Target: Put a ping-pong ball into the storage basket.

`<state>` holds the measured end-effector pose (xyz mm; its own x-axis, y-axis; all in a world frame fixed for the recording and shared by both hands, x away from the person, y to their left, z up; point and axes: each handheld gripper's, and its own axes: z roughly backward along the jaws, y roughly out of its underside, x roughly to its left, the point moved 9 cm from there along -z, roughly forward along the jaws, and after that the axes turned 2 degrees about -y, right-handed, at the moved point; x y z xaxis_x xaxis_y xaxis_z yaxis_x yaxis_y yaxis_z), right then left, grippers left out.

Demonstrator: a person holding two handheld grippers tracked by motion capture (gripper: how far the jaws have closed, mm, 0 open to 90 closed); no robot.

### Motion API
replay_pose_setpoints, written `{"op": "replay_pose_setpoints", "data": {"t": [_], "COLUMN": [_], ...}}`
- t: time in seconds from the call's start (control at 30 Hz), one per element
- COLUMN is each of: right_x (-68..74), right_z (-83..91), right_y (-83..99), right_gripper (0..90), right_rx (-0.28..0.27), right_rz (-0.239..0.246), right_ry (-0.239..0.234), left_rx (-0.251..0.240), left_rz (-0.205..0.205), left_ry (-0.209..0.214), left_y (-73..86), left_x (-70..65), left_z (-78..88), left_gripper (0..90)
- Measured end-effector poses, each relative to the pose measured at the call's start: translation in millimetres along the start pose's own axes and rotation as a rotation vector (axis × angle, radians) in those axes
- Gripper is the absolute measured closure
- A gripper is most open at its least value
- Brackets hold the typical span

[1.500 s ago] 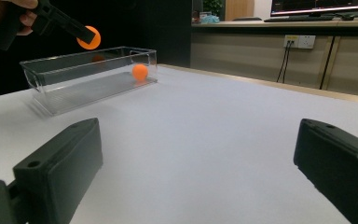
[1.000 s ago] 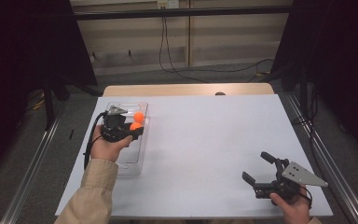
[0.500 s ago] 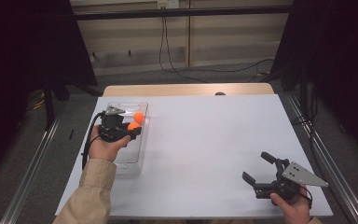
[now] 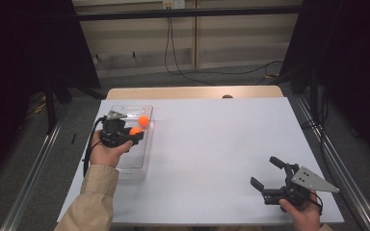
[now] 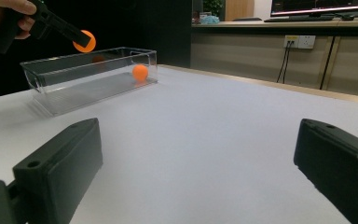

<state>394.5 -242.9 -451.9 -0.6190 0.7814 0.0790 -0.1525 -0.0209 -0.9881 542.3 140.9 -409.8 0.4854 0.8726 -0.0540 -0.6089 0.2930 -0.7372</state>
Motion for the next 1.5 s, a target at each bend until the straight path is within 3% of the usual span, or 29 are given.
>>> {"op": "replay_pose_setpoints", "data": {"t": [0.4, 0.47, 0.57, 0.63, 0.7, 0.77, 0.8, 0.83, 0.9, 1.0, 1.03, 1.5], "right_x": [-0.3, -0.8, -0.1, -0.2, -0.4, -0.3, -0.5, -0.5, -0.2, 0.0, -0.2, 0.2], "right_z": [0.1, 0.0, 0.0, -0.2, 0.0, 0.0, 0.0, -0.3, -0.3, -0.2, 0.0, -0.2], "right_y": [-0.3, -0.2, -0.3, -0.4, -0.4, -0.3, -0.3, -0.3, -0.1, 0.3, 0.4, -0.1], "right_gripper": [0.5, 0.5, 0.5, 0.6, 0.5, 0.5, 0.5, 0.5, 0.5, 0.5, 0.6, 0.5], "right_rx": [-0.001, -0.001, -0.002, -0.002, -0.001, -0.001, -0.001, -0.001, 0.0, 0.004, 0.005, 0.0], "right_rz": [0.001, 0.002, 0.002, 0.004, 0.005, 0.002, 0.001, 0.002, 0.002, 0.003, 0.004, 0.001], "right_ry": [0.001, 0.004, 0.0, -0.003, 0.0, 0.002, 0.002, 0.001, 0.0, 0.004, 0.005, -0.004], "left_rx": [-0.006, 0.013, 0.006, 0.016, 0.004, -0.002, 0.012, 0.003, 0.016, 0.001, 0.02, 0.007], "left_rz": [0.017, -0.006, 0.006, -0.01, 0.017, 0.019, -0.002, 0.008, -0.01, 0.018, -0.007, 0.016], "left_ry": [-0.023, -0.027, -0.025, -0.027, -0.026, -0.028, -0.026, -0.027, -0.028, -0.029, -0.032, -0.033], "left_y": [4.1, 6.6, 6.9, 8.2, 7.8, 7.4, 8.7, 8.3, 10.1, 10.6, 12.7, 14.8], "left_x": [4.8, 8.2, 8.4, 9.3, 7.2, 7.2, 8.2, 7.3, 8.4, 7.4, 9.9, 10.8], "left_z": [-1.0, 0.0, -0.9, -1.5, -4.0, -4.8, -4.2, -5.3, -5.0, -6.4, -5.3, -7.6], "left_gripper": [51.1, 51.0, 51.0, 51.0, 51.0, 51.0, 51.0, 51.0, 50.9, 51.0, 51.0, 51.0]}}
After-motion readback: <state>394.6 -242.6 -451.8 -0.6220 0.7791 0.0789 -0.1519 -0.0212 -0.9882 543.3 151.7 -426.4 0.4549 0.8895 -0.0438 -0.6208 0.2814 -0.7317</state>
